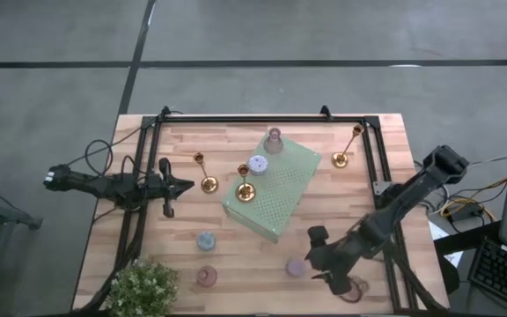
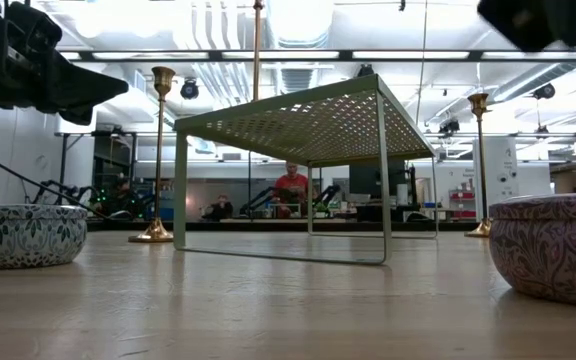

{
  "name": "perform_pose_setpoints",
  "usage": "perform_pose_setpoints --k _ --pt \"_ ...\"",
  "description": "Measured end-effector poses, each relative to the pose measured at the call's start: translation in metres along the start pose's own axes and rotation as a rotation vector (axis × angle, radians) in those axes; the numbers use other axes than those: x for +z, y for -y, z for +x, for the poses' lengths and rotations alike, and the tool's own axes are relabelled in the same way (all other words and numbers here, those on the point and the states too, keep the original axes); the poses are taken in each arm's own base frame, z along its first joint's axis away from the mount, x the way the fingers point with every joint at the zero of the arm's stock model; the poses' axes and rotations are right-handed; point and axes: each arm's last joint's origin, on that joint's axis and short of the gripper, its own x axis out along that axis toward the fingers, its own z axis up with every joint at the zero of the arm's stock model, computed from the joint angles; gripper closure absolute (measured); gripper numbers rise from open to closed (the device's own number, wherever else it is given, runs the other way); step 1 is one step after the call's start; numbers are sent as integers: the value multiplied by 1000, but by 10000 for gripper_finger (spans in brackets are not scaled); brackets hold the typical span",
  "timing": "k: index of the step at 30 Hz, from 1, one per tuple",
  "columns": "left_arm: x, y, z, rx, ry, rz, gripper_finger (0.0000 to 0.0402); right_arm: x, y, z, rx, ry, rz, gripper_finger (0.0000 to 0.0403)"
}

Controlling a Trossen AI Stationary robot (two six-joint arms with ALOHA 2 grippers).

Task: Pick & Place candle stick holders
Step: Put the purple scented candle aligned with the other scented candle on the shelf

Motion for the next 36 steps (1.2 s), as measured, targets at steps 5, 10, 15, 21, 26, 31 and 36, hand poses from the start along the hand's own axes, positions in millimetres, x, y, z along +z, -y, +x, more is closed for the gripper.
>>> perform_pose_setpoints --k 5,10,15,21,26,31,36 --pt "0 0 0 0 0 0 374 -6 0 25 -43 -58 6 74" --pt "0 0 0 0 0 0 374 -13 0 47 -71 -116 -7 33" --pt "0 0 0 0 0 0 374 -17 1 60 -86 -132 -14 30" --pt "0 0 0 0 0 0 374 -14 1 64 -93 -77 -16 29" --pt "0 0 0 0 0 0 374 -14 4 70 -96 -40 -26 29" --pt "0 0 0 0 0 0 374 -16 9 73 -123 -16 -14 29" --pt "0 0 0 0 0 0 374 -19 12 75 -123 -8 -4 29"
